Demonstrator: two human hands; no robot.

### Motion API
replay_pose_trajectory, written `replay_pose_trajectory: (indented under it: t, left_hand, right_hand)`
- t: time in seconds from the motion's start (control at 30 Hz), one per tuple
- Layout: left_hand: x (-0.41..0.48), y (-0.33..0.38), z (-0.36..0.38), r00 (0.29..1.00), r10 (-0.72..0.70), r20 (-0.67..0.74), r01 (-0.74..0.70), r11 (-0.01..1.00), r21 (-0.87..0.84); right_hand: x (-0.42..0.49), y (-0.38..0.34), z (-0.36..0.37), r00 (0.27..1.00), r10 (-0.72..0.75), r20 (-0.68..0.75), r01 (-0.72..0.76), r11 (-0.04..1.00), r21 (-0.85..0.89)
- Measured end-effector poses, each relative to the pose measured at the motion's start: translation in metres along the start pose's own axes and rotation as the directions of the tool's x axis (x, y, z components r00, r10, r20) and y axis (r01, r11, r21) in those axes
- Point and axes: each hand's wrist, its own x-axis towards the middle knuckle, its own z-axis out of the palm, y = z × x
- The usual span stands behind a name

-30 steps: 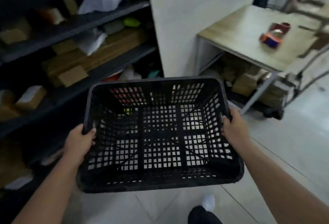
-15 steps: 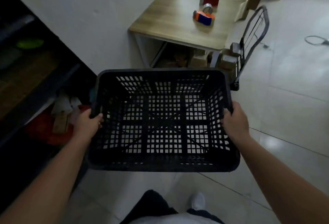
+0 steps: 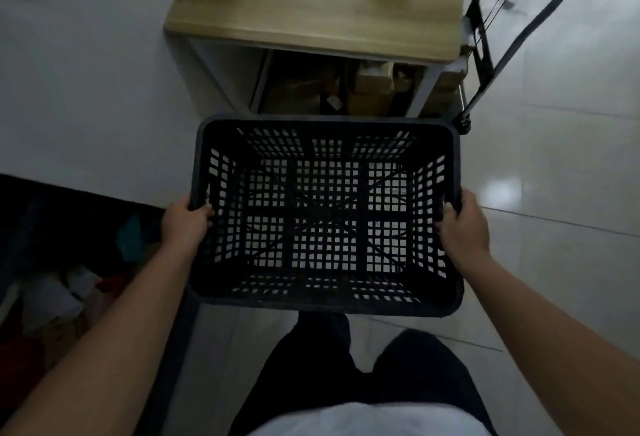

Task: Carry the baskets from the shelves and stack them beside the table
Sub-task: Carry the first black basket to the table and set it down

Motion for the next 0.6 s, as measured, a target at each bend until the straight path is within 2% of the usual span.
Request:
replay_pose_trajectory:
  t: [0.13,0.3,0.43,0.6]
  left_hand:
    - [0.084,-0.01,0.055,0.998,-0.016,0.054,0.015,1.0,0.014]
    - [0.184,-0.057,0.161,0.994,-0.071,0.086,0.071,0.997,0.005]
    - [0.262,-0.112,0.249,0.985,-0.149,0.084,0.151,0.988,-0.018]
    - [0.337,-0.174,0.328,0.988,-0.12,0.099,0.115,0.992,0.052]
  right_hand:
    - [0.056,0.019,0.064,0.996,0.083,-0.019,-0.083,0.997,-0.001]
    - [0.133,0.081,0.164,0.982,0.176,-0.064,-0.177,0.984,-0.008]
    - [0.194,0.145,0.245,0.976,0.214,-0.036,-0.214,0.977,-0.018]
    - [0.251,0.211,0.328,0.968,0.249,0.026,-0.247,0.967,-0.057]
